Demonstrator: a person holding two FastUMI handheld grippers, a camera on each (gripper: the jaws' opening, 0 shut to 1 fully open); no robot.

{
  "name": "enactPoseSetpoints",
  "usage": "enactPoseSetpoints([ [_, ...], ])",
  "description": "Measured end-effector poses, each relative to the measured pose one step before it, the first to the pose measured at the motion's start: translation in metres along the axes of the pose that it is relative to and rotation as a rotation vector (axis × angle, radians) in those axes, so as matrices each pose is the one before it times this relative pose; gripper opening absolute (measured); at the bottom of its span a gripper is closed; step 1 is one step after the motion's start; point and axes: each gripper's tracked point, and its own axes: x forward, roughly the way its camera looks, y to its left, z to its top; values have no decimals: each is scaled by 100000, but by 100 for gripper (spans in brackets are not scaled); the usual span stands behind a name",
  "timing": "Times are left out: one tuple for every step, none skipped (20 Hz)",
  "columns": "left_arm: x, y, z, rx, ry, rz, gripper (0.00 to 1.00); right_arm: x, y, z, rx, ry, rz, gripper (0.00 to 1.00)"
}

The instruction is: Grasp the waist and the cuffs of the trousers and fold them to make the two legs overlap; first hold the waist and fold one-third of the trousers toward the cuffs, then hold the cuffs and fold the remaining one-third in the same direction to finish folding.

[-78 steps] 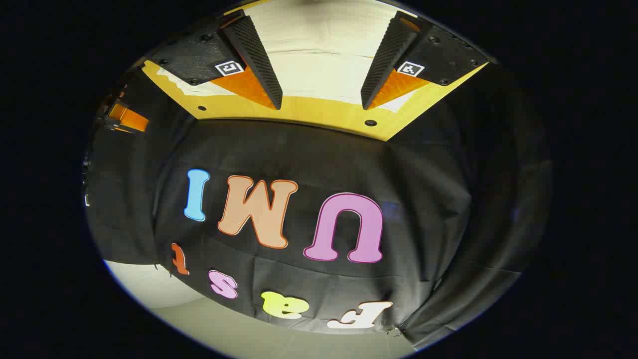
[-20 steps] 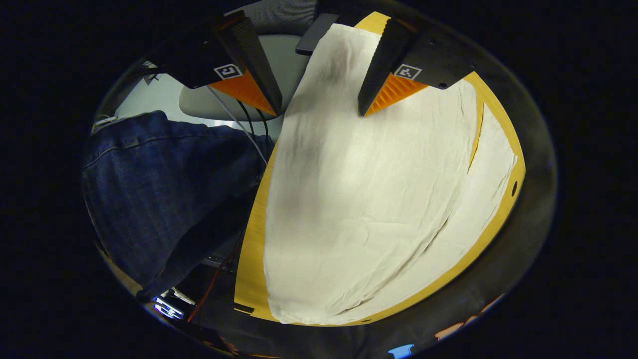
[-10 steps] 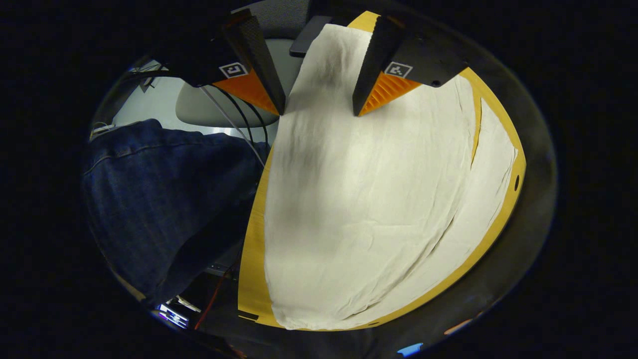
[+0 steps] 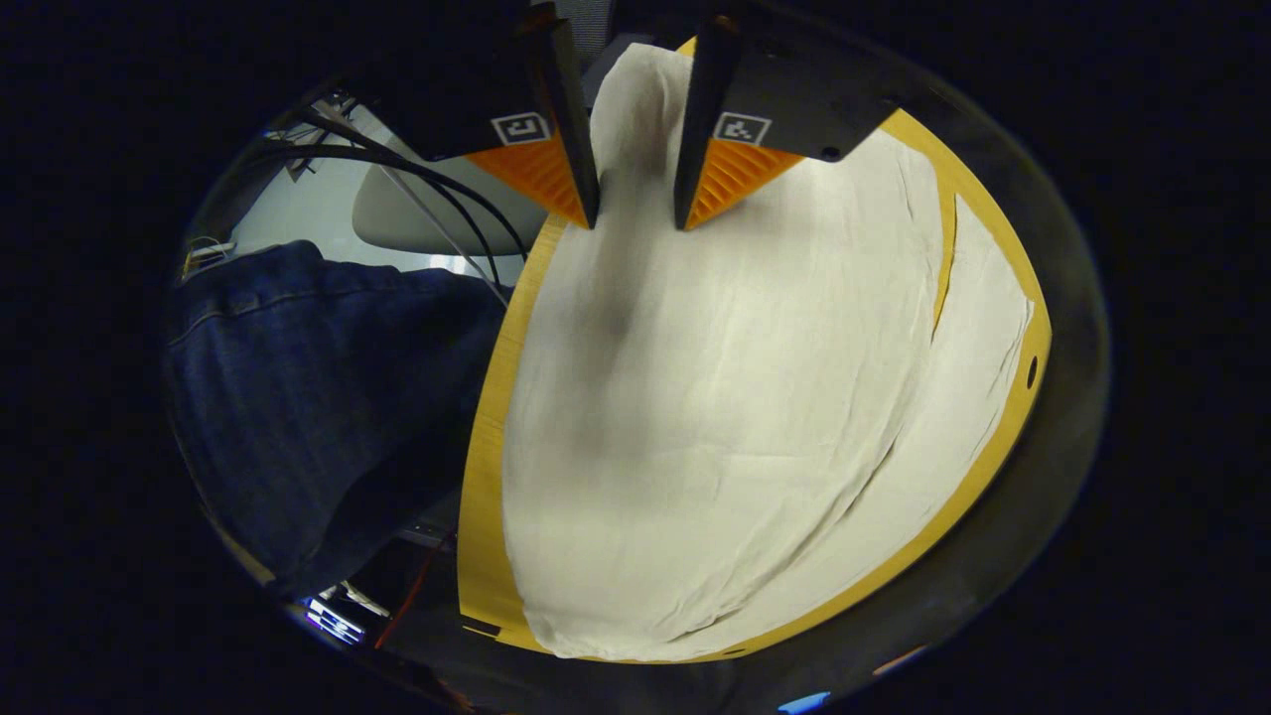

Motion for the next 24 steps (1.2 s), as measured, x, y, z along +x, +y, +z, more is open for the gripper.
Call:
enactPoseSetpoints([
  [-9, 257, 211, -698, 7, -175, 39, 99, 78, -74, -347, 196, 99, 96],
  [20, 225, -6, 369, -93, 87, 31, 96, -15, -92, -390, 147, 41, 96],
  [-1, 176, -38, 369, 416, -524, 25, 136, 7, 54, -338, 215, 165, 96],
  [-15, 206, -72, 406, -79, -123, 18, 87, -82, -135, -418, 212, 345, 92],
  [57, 168, -71, -289, 478, -611, 13, 117, -115, -11, -821, 323, 301, 95],
  [-39, -16, 145, -1073, 368, -1261, 4, 131, -79, -190, -1255, 517, 480, 95],
  [8, -28, 12, -1098, 472, -1440, 2, 175, -47, -85, -1784, 524, 1000, 96],
  [-9, 48, -28, -1029, 560, -1021, 0, 56, 40, -241, -1912, 513, 1739, 97],
  [2, 20, 81, -976, 602, -820, 0, 117, -34, -131, -2472, 657, 2406, 98],
  [-53, -124, -47, -1132, 478, -558, 0, 163, 43, -455, -3387, 1409, 2998, 98],
  [-15, -43, -54, -777, 564, -285, 0, 141, -11, -292, -4205, 1334, 3092, 98],
  [-40, -16, -23, -478, 490, -88, 0, 190, -84, -464, -4474, 1380, 3331, 98],
  [164, 179, -30, 157, 820, -203, 0, 115, -337, -570, -4500, 2265, 3333, 97],
  [97, 3, -112, 37, 419, -164, 0, 326, -514, -905, -4607, 2769, 3031, 98],
  [65, -32, -82, -1096, 985, -68, 0, 222, -333, -781, -4792, 3169, 3109, 98],
  [-2, 25, 185, -1809, 979, 69, 0, 144, -314, -1082, -5213, 2835, 3296, 98],
  [-10, 53, 178, -1648, 1049, 204, 0, 247, -378, -999, -5211, 2834, 3432, 98],
  [-153, 74, 227, -949, 972, 302, 0, 275, -124, -1187, -4829, 3132, 3833, 98],
  [20, 36, 100, -558, 886, 304, 0, 344, -154, -1136, -4383, 2665, 3895, 98],
  [133, 24, 3, -590, 852, 430, 0, 319, 62, -1145, -3452, 2794, 4372, 98],
  [78, 33, 25, -420, 540, 375, 0, 255, -5, -1164, -2975, 3356, 4142, 98],
  [10, -45, -34, -86, 487, 316, 0, 371, 54, -1232, -3426, 3218, 3823, 98],
  [33, -3, 24, 16, 536, 352, 0, 337, 40, -1254, -3948, 3431, 3560, 98],
  [-7, -50, 11, -274, 937, 435, 0, 304, 5, -1276, -4401, 3617, 3097, 98],
])
